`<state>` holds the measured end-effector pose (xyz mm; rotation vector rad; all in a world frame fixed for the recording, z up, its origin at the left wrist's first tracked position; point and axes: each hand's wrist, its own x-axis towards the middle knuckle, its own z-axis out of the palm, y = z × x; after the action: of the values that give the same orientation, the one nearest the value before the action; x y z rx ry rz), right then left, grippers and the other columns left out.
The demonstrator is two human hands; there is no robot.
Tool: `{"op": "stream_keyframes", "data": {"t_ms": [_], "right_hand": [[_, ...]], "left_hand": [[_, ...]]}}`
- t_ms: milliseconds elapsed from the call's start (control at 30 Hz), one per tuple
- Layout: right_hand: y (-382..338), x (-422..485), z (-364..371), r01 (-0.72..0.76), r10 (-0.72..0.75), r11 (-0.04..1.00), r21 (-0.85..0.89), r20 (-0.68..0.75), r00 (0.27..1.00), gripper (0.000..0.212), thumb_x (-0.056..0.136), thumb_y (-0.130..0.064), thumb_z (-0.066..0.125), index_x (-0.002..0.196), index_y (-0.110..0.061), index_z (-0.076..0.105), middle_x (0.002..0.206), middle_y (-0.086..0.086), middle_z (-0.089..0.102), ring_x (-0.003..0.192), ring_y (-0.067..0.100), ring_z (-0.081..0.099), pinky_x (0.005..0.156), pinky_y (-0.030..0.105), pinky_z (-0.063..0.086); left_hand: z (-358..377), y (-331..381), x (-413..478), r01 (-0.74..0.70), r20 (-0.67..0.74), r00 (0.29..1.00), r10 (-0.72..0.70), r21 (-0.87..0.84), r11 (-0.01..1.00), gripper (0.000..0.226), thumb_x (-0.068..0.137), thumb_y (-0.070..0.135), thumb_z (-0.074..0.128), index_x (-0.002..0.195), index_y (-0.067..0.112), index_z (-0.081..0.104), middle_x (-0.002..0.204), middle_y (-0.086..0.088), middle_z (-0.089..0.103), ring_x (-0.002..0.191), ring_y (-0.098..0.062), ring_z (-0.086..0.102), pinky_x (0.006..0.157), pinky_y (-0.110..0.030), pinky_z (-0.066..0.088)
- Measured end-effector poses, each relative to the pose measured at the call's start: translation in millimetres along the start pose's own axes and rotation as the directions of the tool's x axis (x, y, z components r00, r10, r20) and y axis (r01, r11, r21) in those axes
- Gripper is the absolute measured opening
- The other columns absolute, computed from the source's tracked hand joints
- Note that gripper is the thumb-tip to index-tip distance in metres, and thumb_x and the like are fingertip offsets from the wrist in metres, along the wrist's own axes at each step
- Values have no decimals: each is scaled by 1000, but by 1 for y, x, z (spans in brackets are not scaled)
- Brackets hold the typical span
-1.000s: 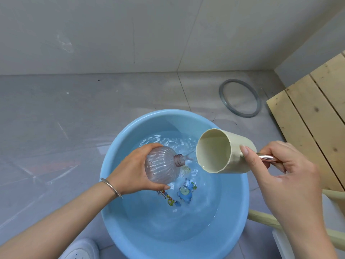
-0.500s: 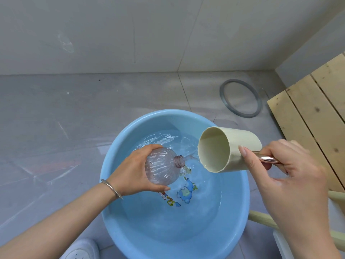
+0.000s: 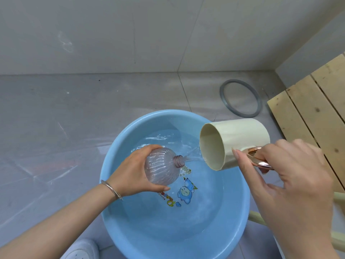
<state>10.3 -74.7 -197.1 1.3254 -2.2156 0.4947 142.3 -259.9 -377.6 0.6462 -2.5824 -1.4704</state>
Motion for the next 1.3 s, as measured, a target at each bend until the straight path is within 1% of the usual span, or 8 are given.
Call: {"op": "stream_keyframes", "data": {"t_ms": [267,500,600,700,800,900,1100,1300], "right_hand": [[-2,-4,2,183,-188,980,-82,-54,981,34,87,-19,68,58,-6,55,57,5,51,66,21,33,74,30,29],[-2,-6,4,206,-214,973,-103,-69,974,35,87,-20,69,58,-5,57,58,6,56,66,22,37,73,32,32],[-1,-8,8,120,-125,991,-61,-84,989,34,88,-22,68,60,-7,57,58,3,52,65,21,36,74,30,30],[7,-16,22,-106,107,993,57,-29,994,36,87,-27,66,60,-9,51,56,0,45,63,20,34,71,28,28],[20,-31,48,-324,313,933,157,92,945,39,85,-34,62,58,-11,46,56,-5,43,62,14,34,66,27,25],[29,-57,78,-455,413,873,175,233,881,39,82,-38,61,57,-14,44,56,-7,44,62,14,40,64,30,29],[32,-104,126,-435,379,897,77,371,848,35,82,-38,57,58,-22,37,57,-10,39,57,18,39,62,28,21],[30,-113,145,-366,328,931,3,436,838,32,77,-29,64,58,-22,39,54,-3,45,54,23,44,62,29,19]], "left_hand": [[0,-2,-1,6,-7,1000,-6,-5,1000,100,44,68,82,130,37,41,126,24,50,116,1,49,101,-27,42],[-2,0,-1,0,-24,1000,-1,-38,999,97,45,63,84,128,34,44,122,24,53,114,1,51,99,-24,42],[-3,1,-1,-1,-26,1000,0,-34,999,98,44,65,83,129,36,43,124,25,52,115,4,49,101,-18,39],[-4,2,0,1,-22,1000,-2,-35,999,99,44,65,83,129,36,42,125,24,52,115,5,49,99,-13,36],[-5,4,0,5,-28,1000,-6,-41,999,97,43,65,83,127,38,43,123,24,52,112,6,50,97,-10,36],[-7,4,0,12,-41,999,-14,-54,998,95,42,66,82,124,40,43,120,25,53,111,7,51,93,-6,35],[-7,6,-1,14,-46,999,-16,-59,998,92,42,64,83,121,45,41,119,28,53,109,11,49,89,1,32],[-6,6,0,13,-51,999,-15,-49,999,92,41,66,81,122,42,44,117,27,55,108,7,53,92,-9,38]]}}
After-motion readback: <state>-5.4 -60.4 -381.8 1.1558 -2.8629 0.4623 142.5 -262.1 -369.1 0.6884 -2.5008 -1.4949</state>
